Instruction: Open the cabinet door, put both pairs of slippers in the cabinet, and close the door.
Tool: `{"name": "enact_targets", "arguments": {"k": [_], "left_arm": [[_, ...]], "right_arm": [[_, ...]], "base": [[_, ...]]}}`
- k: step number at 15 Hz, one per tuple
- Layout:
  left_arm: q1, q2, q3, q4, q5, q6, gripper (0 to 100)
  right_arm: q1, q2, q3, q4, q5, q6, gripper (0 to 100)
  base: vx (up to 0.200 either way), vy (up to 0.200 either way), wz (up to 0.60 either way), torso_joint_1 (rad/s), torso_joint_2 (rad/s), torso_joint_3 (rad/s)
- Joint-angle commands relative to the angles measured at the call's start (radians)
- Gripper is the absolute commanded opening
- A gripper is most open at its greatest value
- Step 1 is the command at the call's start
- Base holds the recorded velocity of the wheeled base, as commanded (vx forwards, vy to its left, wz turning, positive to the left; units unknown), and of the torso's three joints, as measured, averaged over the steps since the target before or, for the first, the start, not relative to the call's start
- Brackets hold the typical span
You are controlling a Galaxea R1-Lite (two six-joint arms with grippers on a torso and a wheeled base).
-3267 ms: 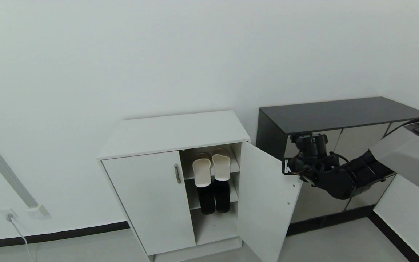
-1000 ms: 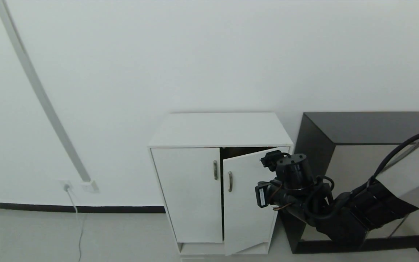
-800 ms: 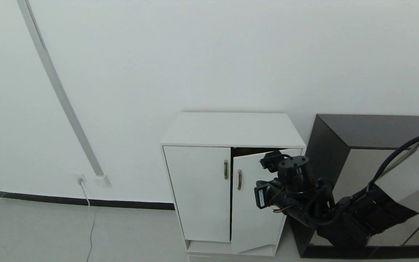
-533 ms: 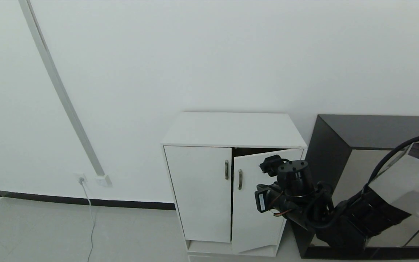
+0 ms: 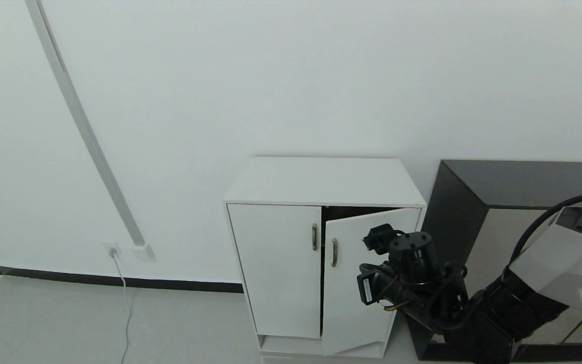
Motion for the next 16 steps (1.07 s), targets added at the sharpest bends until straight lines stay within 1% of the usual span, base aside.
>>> {"name": "enact_targets", "arguments": {"k": [1,7,14,16], "left_arm": [[0.0,0.001,0.0,0.0,0.0,0.0,0],[0.0,0.001,0.0,0.0,0.0,-0.002,0],[0.0,0.001,0.0,0.0,0.001,-0.005,0],[0.0,0.001,0.0,0.0,0.001,-0.005,0]], "right_arm": [[0.004,0.014,0.002,-0.009,0.0,0.0,0],[0.01,0.028,0.011,-0.019,0.0,0.0,0],[0.008,0.066,0.002,-0.035,0.0,0.001,0],[0.005,0.103,-0.015,-0.073,0.0,0.001,0]], "base": [[0.2,0.0,0.0,-0.027,-0.01,-0.002],[0.2,0.0,0.0,0.006,0.0,0.002],[0.0,0.0,0.0,0.0,0.0,0.0],[0.0,0.0,0.0,0.0,0.0,0.0]]}}
